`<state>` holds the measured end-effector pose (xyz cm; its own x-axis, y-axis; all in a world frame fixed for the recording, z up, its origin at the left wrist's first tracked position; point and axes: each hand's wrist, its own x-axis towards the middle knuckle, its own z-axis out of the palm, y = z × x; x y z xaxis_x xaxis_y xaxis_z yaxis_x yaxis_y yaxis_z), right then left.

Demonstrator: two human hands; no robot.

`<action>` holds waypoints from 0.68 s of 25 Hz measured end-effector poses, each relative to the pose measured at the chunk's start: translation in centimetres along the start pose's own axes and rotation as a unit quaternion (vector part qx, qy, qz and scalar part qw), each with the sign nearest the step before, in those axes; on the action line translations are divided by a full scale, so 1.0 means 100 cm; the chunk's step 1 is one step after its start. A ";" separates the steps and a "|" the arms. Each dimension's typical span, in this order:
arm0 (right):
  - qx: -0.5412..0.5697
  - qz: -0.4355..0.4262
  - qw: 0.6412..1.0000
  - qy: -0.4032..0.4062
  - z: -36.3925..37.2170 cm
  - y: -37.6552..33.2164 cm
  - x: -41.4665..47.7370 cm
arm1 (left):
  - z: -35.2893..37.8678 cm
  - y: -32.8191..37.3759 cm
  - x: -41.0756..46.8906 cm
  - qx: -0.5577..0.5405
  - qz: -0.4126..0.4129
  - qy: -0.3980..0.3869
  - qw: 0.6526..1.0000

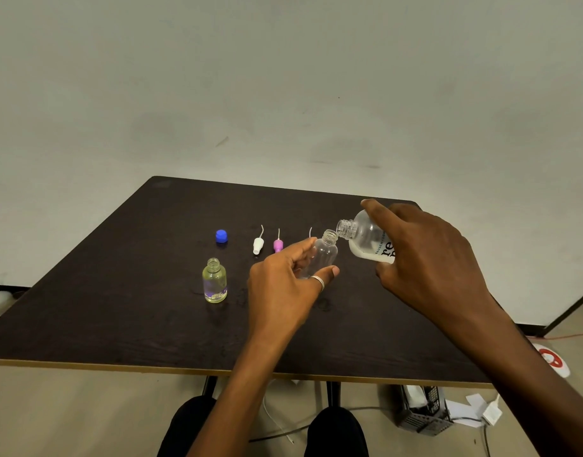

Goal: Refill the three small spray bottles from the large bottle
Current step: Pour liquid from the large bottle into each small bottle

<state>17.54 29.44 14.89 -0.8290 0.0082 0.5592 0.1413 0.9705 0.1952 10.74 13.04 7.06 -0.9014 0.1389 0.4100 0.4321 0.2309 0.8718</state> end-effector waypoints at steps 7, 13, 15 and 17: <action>-0.012 0.000 1.000 -0.001 -0.001 -0.001 -0.001 | 0.001 -0.002 0.000 0.007 -0.001 0.002 1.000; -0.015 -0.001 1.000 -0.005 -0.002 0.000 -0.001 | 0.003 -0.004 0.000 0.015 0.002 0.008 1.000; -0.014 -0.002 1.000 -0.007 -0.001 0.000 -0.001 | 0.003 -0.005 0.000 0.016 0.001 0.006 1.000; -0.013 -0.004 1.000 -0.005 -0.001 0.000 -0.001 | 0.004 -0.006 0.001 0.020 0.000 0.007 1.000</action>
<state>17.68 29.45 14.89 -0.8355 0.0036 0.5495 0.1495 0.9637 0.2210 10.42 13.25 6.47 -0.9015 0.1259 0.4140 0.4327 0.2688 0.8605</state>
